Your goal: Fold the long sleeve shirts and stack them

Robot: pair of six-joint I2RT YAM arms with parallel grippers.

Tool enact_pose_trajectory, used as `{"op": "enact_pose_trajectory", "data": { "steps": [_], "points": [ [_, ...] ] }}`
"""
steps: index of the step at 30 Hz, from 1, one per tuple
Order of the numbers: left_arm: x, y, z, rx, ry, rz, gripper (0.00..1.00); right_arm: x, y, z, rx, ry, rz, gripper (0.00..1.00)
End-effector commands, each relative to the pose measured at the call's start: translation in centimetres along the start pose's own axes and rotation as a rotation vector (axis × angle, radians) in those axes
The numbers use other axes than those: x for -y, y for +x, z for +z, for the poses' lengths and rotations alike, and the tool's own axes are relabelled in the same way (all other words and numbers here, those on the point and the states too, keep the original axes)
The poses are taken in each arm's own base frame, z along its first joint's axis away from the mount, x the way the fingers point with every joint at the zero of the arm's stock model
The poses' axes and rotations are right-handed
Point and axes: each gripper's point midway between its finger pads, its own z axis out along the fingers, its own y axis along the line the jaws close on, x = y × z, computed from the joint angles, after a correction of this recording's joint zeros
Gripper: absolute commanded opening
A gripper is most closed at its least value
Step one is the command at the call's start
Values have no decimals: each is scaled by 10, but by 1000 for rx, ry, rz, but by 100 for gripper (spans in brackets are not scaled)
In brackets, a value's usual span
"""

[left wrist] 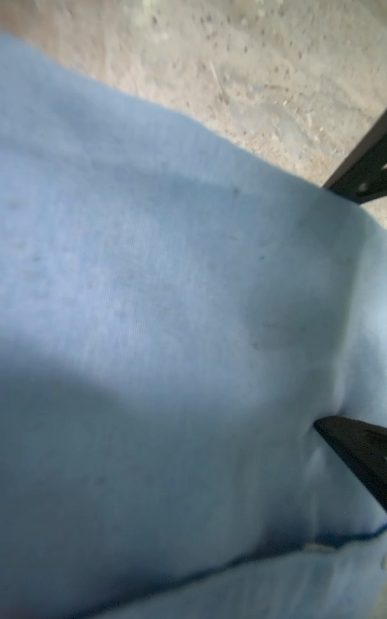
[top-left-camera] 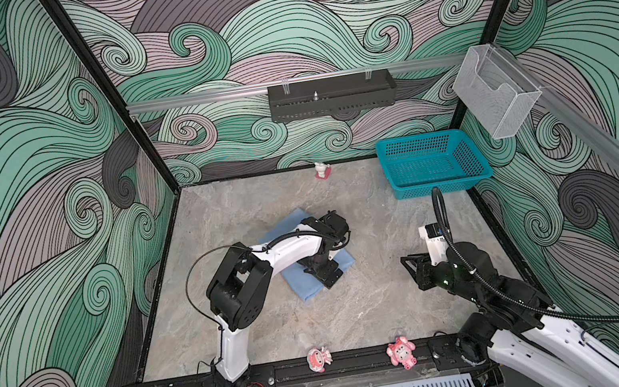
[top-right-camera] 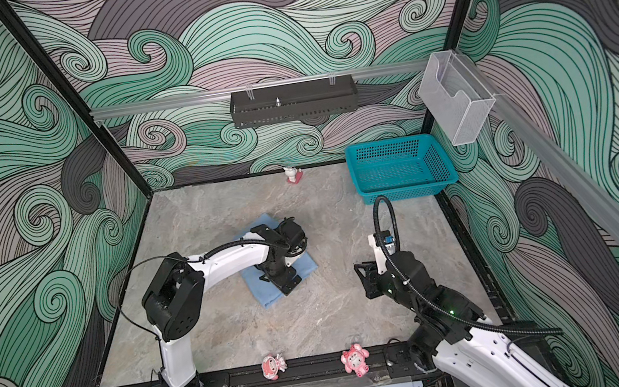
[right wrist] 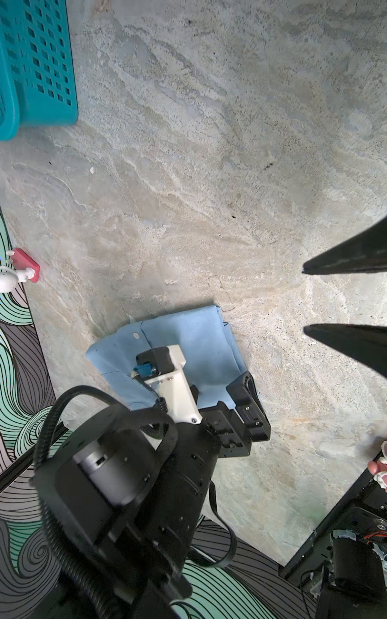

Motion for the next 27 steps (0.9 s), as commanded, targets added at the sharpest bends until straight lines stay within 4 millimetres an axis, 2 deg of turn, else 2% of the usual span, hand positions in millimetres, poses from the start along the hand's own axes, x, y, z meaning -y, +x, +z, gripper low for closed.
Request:
{"op": "enact_pose_trajectory", "data": {
  "steps": [1,6,8,9,12,15,16,17,21,24,27],
  "points": [
    [-1,4,13,-71,12,47,99,8,4,2,-2,35,-6,28],
    [-1,2,30,-121,49,50,98,10,4,3,-9,49,-12,29],
    [-3,3,38,-154,59,50,90,11,4,4,-7,54,-13,29],
    [-3,5,42,-171,74,50,83,12,4,5,-7,56,-13,29],
    [-5,6,52,-214,131,24,51,12,5,7,-9,54,-10,29],
    [-8,6,59,-247,153,22,14,10,6,11,-17,45,-6,29],
    [-9,4,60,-247,152,27,4,9,6,12,-17,42,-3,30],
    [-9,2,60,-243,155,29,0,9,7,13,-21,39,0,30],
    [-9,-8,50,-203,171,22,0,9,7,18,-25,41,7,30],
    [-4,-19,25,-130,209,-5,0,10,3,18,-25,53,5,30],
    [11,-31,-11,-57,275,-37,0,11,-3,19,-26,63,5,30]
  ]
}}
